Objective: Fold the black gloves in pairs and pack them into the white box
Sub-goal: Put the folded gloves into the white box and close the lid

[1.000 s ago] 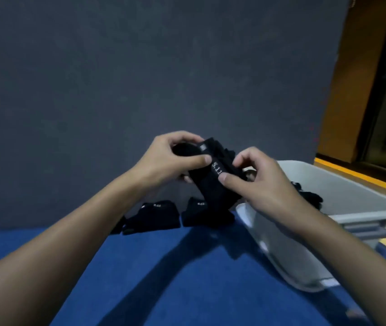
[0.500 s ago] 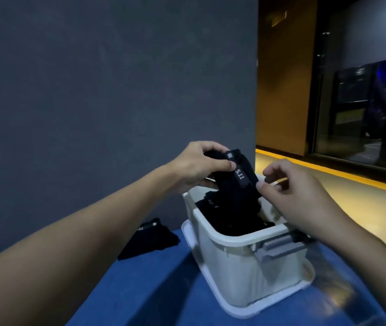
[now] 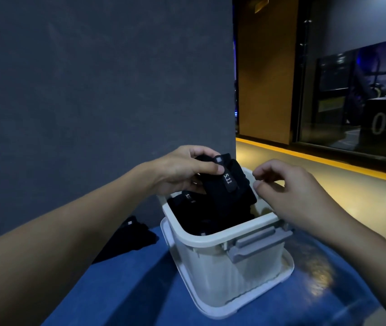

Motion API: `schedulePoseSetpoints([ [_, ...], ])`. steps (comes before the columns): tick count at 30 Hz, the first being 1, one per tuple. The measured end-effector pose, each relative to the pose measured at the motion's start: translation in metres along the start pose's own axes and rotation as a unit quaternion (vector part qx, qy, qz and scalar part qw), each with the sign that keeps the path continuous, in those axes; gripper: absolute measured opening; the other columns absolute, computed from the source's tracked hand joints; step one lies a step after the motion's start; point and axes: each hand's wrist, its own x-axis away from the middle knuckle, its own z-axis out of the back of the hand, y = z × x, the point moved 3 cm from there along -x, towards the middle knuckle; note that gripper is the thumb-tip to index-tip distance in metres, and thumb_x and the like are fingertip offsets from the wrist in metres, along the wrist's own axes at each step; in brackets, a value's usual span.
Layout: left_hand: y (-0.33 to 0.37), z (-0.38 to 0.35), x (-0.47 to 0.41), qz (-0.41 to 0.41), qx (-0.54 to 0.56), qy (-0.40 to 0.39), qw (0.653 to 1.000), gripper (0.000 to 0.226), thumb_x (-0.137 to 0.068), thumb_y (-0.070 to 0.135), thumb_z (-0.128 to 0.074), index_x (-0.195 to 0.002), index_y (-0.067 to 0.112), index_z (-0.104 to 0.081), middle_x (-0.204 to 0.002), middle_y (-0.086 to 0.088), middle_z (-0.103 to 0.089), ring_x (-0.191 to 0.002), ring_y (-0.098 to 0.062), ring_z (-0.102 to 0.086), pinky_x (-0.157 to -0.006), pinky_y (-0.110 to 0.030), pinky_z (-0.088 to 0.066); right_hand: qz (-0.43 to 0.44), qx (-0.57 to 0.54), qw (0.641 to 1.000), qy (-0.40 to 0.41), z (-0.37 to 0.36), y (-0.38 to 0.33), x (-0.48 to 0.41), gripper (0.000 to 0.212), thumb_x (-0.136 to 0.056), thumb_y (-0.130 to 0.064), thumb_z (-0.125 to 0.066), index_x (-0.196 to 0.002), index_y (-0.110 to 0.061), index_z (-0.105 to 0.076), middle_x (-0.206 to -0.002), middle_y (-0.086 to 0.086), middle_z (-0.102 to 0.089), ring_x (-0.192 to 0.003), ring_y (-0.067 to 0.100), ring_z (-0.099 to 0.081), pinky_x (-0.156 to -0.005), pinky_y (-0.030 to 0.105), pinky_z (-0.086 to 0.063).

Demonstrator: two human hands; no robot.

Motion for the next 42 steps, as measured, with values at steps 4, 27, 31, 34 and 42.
schedulePoseSetpoints([
  [4, 0.002, 0.005, 0.01, 0.004, -0.046, -0.04, 0.998, 0.024, -0.084, 0.001, -0.073, -0.099, 0.019, -0.07, -0.091, -0.002, -0.073, -0.086, -0.02, -0.07, -0.067, -0.032, -0.057, 0.0, -0.01, 1.0, -0.004, -0.002, -0.001, 0.002, 0.008, -0.091, -0.031, -0.06, -0.098, -0.036, -0.061, -0.094, -0.019, -0.06, -0.1, 0.014, -0.059, -0.1, 0.049, -0.043],
  [27, -0.013, 0.009, 0.024, 0.019, -0.394, -0.141, 0.908, 0.027, -0.079, 0.017, -0.084, -0.096, 0.021, -0.063, -0.089, -0.001, -0.075, -0.078, -0.013, -0.066, -0.085, -0.038, -0.055, -0.007, -0.003, 1.0, -0.003, -0.004, 0.0, 0.008, 0.013, -0.093, -0.029, -0.056, -0.088, -0.04, -0.06, -0.093, -0.024, -0.054, -0.101, 0.016, -0.051, -0.098, 0.048, -0.042],
  [31, -0.013, 0.009, 0.022, 0.026, -0.442, -0.136, 0.886, 0.042, -0.079, 0.021, -0.084, -0.109, 0.029, -0.056, -0.094, 0.005, -0.069, -0.081, -0.012, -0.063, -0.082, -0.031, -0.054, 0.012, 0.016, 1.0, 0.019, -0.004, 0.001, 0.009, 0.008, -0.092, -0.034, -0.055, -0.094, -0.04, -0.06, -0.108, -0.02, -0.054, -0.115, 0.013, -0.046, -0.103, 0.049, -0.037],
  [34, -0.012, 0.009, 0.021, -0.015, -0.436, -0.112, 0.893, 0.044, -0.075, 0.017, -0.086, -0.104, 0.026, -0.054, -0.104, -0.004, -0.066, -0.088, -0.024, -0.065, -0.079, -0.038, -0.057, 0.01, 0.04, 0.999, 0.012, -0.004, 0.004, 0.014, 0.019, -0.092, -0.041, -0.052, -0.108, -0.037, -0.061, -0.115, -0.023, -0.046, -0.118, 0.008, -0.04, -0.108, 0.048, -0.033],
  [42, -0.013, 0.009, 0.021, -0.044, -0.475, -0.086, 0.875, 0.025, -0.074, 0.025, -0.087, -0.09, 0.021, -0.068, -0.071, 0.014, -0.061, -0.063, -0.006, -0.052, -0.061, -0.023, -0.046, 0.001, 0.033, 0.999, 0.009, -0.005, 0.007, 0.022, 0.03, -0.094, -0.041, -0.05, -0.121, -0.032, -0.06, -0.117, -0.025, -0.042, -0.12, 0.01, -0.043, -0.107, 0.048, -0.035],
])
